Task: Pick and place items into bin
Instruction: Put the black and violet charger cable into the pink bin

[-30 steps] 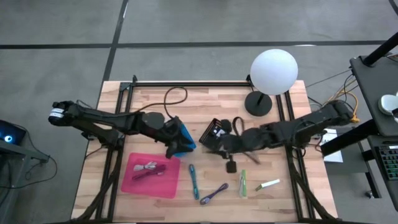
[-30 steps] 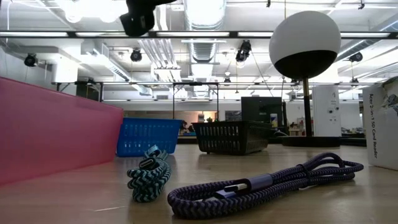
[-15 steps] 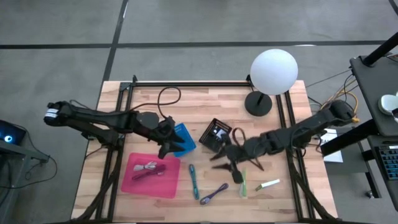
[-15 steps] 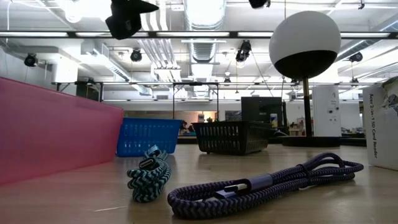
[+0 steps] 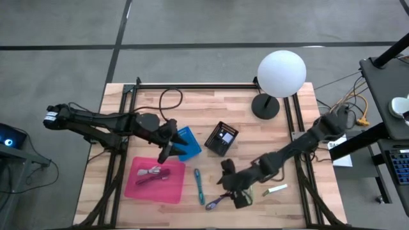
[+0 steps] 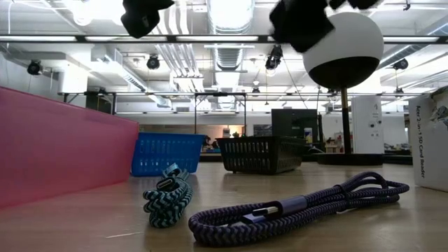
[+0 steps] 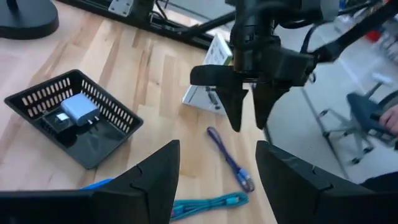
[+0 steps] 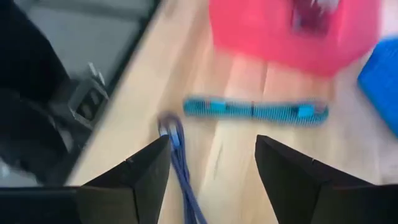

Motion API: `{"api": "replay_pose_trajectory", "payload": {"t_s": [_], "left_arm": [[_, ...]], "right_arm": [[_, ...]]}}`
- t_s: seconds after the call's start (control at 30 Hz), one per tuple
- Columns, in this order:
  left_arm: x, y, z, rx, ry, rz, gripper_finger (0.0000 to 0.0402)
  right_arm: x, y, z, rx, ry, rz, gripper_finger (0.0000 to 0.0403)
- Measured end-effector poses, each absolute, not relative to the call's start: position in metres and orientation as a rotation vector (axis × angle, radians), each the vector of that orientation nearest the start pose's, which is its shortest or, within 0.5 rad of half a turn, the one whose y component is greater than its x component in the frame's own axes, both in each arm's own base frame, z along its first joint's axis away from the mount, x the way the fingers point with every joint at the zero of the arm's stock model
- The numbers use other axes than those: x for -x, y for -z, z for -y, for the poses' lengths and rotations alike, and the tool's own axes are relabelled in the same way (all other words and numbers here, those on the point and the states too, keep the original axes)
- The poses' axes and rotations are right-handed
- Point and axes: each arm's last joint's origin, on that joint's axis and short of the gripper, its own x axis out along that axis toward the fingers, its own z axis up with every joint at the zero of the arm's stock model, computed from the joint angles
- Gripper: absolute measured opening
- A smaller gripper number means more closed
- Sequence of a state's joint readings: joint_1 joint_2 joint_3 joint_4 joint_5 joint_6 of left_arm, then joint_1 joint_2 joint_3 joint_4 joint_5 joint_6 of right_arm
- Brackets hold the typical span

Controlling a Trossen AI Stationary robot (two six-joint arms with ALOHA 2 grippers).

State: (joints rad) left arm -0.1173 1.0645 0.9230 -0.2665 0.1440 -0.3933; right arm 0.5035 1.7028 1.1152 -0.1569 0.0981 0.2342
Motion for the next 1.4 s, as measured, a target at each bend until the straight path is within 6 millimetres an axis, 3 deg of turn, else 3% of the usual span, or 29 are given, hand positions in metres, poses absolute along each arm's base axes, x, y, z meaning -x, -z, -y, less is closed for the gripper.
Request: {"api": "replay_pose_trajectory", "payload": {"t_s": [0.43, 0.67, 0.97, 1.17, 1.4], "left_arm": [[-0.226, -0.304, 0.031, 0.376, 0.163, -0.523, 0.0195], [-0.225, -0.296, 0.031, 0.383, 0.154, -0.554, 0.0195], [-0.225, -0.296, 0.031, 0.375, 0.156, -0.55, 0.0195], [-0.225, -0.296, 0.031, 0.375, 0.157, -0.548, 0.0195], [-0.225, -0.296, 0.031, 0.375, 0.157, -0.548, 0.0195]], "right_arm": [[-0.349, -0.167, -0.195, 0.108, -0.358, -1.174, 0.0219], [-0.354, -0.142, -0.198, 0.165, -0.366, -1.247, 0.0219], [-0.347, -0.135, -0.195, 0.243, -0.387, -1.322, 0.0211], [-0.348, -0.135, -0.195, 0.275, -0.388, -1.311, 0.0158], [-0.348, -0.135, -0.195, 0.228, -0.346, -1.319, 0.005]]}}
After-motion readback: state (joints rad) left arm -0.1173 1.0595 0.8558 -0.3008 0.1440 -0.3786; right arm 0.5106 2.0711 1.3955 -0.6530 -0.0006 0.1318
